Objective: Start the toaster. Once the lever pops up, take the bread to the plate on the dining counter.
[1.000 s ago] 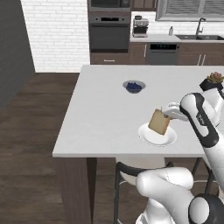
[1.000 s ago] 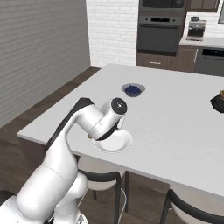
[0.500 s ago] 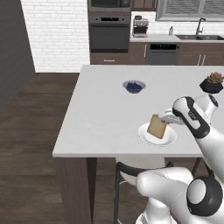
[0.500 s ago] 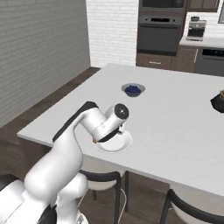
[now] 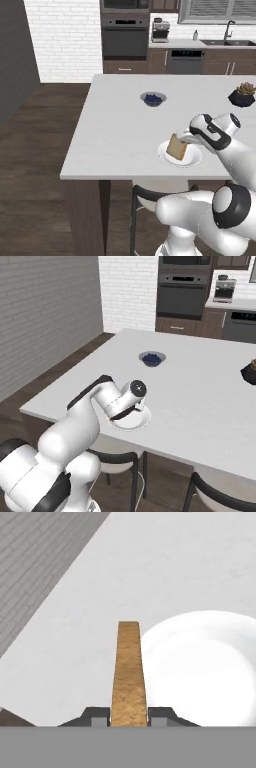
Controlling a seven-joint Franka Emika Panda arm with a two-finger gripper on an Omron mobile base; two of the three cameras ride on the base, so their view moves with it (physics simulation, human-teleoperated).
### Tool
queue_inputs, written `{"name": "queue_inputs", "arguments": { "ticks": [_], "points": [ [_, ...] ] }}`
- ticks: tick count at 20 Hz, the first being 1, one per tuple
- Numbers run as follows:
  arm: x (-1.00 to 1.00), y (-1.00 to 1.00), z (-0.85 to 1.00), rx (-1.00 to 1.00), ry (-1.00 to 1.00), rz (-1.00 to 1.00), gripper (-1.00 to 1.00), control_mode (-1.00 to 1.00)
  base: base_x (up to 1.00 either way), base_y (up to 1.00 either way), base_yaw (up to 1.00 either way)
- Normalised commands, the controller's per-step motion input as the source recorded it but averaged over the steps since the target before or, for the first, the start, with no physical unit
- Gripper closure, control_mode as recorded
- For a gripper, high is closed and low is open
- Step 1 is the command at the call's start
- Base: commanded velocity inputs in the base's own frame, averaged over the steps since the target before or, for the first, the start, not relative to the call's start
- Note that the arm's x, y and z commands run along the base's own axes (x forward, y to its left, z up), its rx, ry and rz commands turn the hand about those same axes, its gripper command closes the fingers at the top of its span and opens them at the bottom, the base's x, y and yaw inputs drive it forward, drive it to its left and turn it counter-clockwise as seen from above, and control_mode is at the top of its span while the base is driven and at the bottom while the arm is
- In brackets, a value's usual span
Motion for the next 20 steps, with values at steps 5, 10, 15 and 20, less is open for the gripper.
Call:
{"name": "queue_inputs", "arguments": {
  "ticks": [5,10,15,20],
  "points": [
    [0.28,-0.17,-0.25,0.0,-0.03,0.0,1.0,-1.0,0.0,0.0,0.0],
    [0.22,-0.21,-0.31,0.0,-0.01,0.0,1.0,-1.0,0.0,0.0,0.0],
    [0.09,0.0,-0.32,0.0,0.0,0.0,1.0,-1.0,0.0,0.0,0.0],
    [0.0,0.0,-0.23,0.0,0.0,0.0,1.0,-1.0,0.0,0.0,0.0]
  ]
}}
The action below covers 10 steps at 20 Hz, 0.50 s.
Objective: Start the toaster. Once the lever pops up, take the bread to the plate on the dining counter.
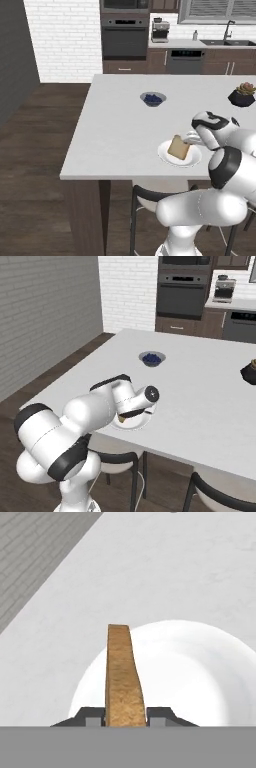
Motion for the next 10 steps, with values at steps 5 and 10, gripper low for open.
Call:
{"name": "queue_inputs", "arguments": {
  "ticks": [5,10],
  "points": [
    [-0.17,0.0,-0.25,-0.05,-0.02,0.0,-1.0,-1.0,0.0,0.0,0.0],
    [-0.11,0.0,-0.02,-0.1,-0.05,0.0,-1.0,-1.0,0.0,0.0,0.0]
  ]
}}
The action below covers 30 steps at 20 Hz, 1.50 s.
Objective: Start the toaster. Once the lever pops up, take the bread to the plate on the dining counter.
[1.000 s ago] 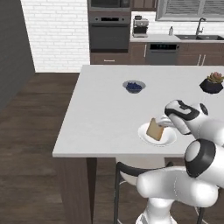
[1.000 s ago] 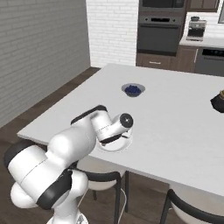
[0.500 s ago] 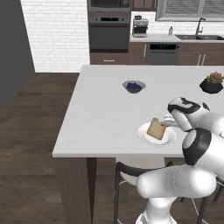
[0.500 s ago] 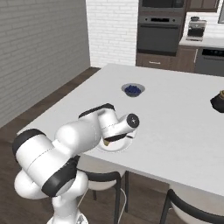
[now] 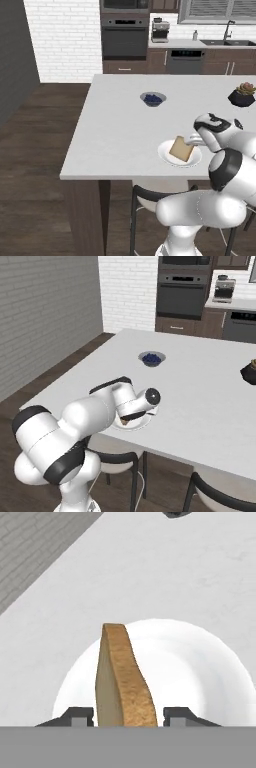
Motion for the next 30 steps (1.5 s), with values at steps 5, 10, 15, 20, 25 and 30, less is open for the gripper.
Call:
{"name": "queue_inputs", "arguments": {
  "ticks": [5,10,15,20,25,30],
  "points": [
    [0.0,-0.03,0.08,-0.2,-0.05,0.0,-1.0,-1.0,0.0,0.0,0.0],
    [0.1,-0.14,0.04,-0.25,0.0,0.0,-1.0,-1.0,0.0,0.0,0.0],
    [-0.16,-0.55,0.52,-0.14,0.05,0.0,-1.0,-1.0,0.0,0.0,0.0],
    [-0.52,-0.28,0.43,-0.15,0.02,0.0,-1.0,-1.0,0.0,0.0,0.0],
    [-1.0,0.27,0.63,-0.03,0.0,-0.14,-1.0,-1.0,0.0,0.0,0.0],
    [-1.0,0.35,0.13,0.02,0.0,-0.49,-1.0,-1.0,0.0,0.0,0.0]
  ]
}}
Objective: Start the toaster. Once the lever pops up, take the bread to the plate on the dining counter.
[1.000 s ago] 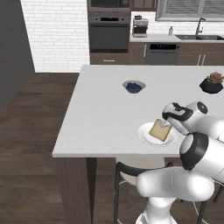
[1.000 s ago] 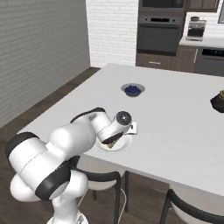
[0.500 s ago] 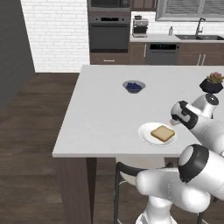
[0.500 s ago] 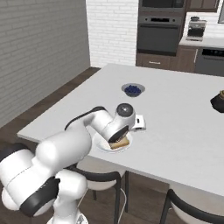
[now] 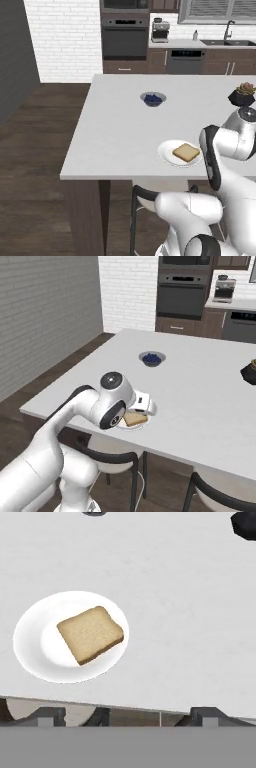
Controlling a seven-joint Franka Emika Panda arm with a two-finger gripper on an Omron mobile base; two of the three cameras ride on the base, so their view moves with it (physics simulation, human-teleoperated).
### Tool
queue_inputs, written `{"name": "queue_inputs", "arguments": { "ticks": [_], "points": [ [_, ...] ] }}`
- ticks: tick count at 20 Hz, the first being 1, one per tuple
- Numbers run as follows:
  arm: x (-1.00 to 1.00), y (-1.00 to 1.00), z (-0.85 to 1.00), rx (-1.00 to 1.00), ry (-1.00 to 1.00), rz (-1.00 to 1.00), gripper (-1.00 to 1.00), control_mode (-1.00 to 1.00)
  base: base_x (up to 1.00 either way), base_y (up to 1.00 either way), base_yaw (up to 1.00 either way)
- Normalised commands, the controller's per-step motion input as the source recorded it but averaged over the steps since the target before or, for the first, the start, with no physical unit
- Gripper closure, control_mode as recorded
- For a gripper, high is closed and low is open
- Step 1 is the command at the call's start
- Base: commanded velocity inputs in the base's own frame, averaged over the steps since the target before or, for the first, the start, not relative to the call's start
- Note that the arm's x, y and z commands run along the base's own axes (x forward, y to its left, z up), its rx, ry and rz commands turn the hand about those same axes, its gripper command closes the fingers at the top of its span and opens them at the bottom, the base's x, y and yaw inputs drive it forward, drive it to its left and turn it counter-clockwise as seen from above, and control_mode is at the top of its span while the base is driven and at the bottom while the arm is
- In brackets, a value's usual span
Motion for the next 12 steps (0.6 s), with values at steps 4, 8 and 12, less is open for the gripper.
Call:
{"name": "queue_inputs", "arguments": {
  "ticks": [4,8,12],
  "points": [
    [-1.0,0.39,0.16,0.0,-0.05,-0.4,-1.0,-1.0,0.0,0.0,0.0],
    [-1.0,0.47,0.26,0.0,-0.24,-0.24,-1.0,-1.0,0.0,0.0,0.0],
    [-1.0,0.86,0.45,0.01,-0.36,-0.02,-1.0,-1.0,0.0,0.0,0.0]
  ]
}}
